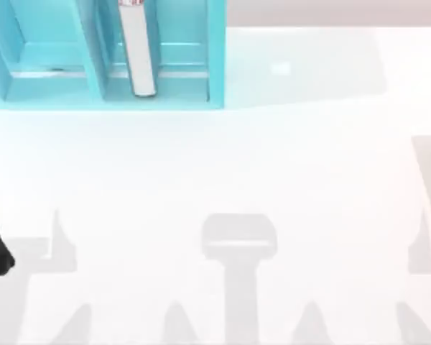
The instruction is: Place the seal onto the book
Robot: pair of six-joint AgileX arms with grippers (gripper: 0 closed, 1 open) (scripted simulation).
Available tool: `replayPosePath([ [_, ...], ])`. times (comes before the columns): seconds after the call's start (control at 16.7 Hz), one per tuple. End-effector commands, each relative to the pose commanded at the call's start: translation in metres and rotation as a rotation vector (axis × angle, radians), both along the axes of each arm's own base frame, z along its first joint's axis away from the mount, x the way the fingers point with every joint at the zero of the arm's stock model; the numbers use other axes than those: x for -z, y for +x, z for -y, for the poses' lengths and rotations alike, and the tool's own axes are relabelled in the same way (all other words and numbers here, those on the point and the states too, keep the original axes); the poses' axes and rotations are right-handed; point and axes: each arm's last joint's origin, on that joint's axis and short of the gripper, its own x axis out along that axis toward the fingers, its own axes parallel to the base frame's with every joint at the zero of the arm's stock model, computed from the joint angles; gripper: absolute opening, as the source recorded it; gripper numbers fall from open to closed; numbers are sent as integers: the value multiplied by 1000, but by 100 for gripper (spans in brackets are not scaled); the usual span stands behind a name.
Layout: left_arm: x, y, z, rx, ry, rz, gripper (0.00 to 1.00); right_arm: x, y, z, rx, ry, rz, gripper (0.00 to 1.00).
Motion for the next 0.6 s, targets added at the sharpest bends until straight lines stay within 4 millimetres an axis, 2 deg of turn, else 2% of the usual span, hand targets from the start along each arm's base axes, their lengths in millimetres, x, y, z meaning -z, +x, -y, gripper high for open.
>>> replayPosePath([
  [0.3,-8,2,2,4,-8,5,100,0,0,0,0,0,0,100],
  [0.48,-27,12,6,19,-21,16,100,0,0,0,0,0,0,100],
  [0.6,-44,25,11,30,-28,22,100,0,0,0,0,0,0,100],
])
